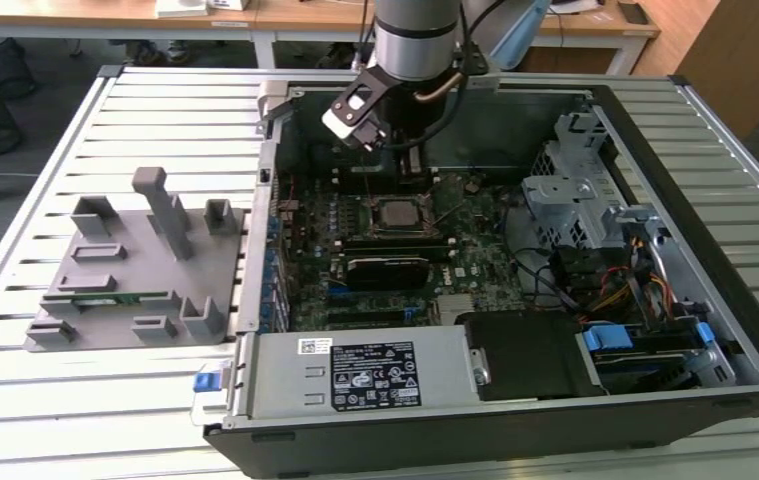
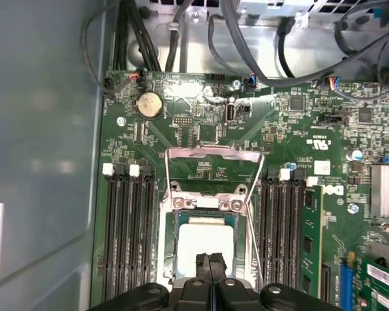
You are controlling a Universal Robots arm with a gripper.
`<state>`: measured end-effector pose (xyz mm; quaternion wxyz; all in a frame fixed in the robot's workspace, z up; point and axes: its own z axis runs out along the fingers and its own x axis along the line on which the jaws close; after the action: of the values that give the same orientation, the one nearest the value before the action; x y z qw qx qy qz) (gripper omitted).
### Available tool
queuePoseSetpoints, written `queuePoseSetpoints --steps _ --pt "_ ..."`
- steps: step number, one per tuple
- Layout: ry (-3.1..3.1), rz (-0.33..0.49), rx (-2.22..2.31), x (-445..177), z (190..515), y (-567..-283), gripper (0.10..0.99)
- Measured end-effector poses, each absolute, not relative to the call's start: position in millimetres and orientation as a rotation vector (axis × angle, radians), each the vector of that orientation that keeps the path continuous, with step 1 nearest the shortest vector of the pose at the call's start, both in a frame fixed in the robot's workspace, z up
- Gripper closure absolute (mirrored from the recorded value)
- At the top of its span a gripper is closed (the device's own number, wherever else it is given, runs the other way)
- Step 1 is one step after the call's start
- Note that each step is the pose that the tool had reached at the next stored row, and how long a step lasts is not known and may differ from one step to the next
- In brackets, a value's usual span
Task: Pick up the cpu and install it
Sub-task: 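Close the cpu cover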
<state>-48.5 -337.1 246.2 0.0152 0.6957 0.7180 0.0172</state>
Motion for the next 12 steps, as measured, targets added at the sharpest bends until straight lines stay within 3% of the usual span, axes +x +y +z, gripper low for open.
queuePoseSetpoints --steps 12 --pt "2.235 0.054 2.166 -48.5 267.8 -348.7 0.980"
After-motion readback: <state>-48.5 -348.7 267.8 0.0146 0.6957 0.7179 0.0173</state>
